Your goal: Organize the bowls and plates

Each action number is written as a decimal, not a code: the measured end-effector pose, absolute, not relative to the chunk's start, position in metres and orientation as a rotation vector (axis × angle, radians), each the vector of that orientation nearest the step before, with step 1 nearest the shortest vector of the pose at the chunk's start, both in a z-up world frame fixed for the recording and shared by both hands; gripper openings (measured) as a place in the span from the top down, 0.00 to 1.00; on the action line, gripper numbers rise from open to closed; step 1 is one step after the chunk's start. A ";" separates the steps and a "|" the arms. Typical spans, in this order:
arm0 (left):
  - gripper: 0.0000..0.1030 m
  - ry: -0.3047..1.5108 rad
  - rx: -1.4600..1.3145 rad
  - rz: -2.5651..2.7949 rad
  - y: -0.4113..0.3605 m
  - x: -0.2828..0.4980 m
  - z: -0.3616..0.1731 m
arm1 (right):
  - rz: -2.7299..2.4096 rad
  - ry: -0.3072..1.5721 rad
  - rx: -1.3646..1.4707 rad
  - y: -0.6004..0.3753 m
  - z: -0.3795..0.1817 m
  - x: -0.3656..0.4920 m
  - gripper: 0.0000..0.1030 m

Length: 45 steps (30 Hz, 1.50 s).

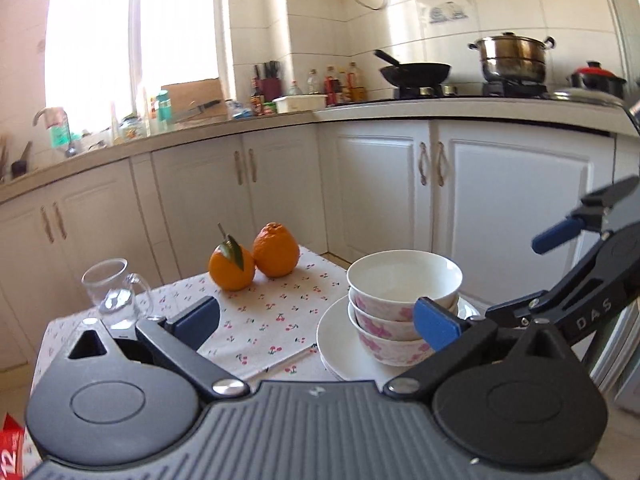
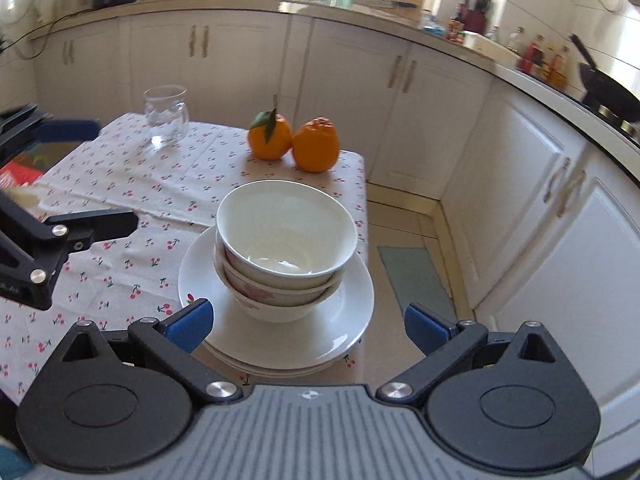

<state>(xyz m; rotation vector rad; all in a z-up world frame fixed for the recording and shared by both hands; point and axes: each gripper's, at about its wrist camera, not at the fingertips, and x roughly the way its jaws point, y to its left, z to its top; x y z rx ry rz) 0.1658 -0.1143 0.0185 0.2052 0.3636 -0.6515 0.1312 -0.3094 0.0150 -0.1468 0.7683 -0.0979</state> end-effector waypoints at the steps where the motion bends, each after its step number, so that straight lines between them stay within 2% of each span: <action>1: 0.00 0.390 0.183 -0.622 -0.114 0.163 0.019 | -0.146 0.759 -0.122 -0.306 0.015 0.126 0.00; 7: 0.00 0.470 0.126 -0.517 -0.102 0.138 0.019 | -0.331 0.705 -0.018 -0.281 0.014 0.092 0.00; 17: 0.00 0.468 0.124 -0.461 -0.091 0.110 0.035 | -0.389 0.620 0.006 -0.255 0.034 0.052 0.00; 45: 0.01 0.497 0.112 -0.431 -0.093 0.110 0.035 | -0.424 0.597 0.017 -0.252 0.037 0.051 0.00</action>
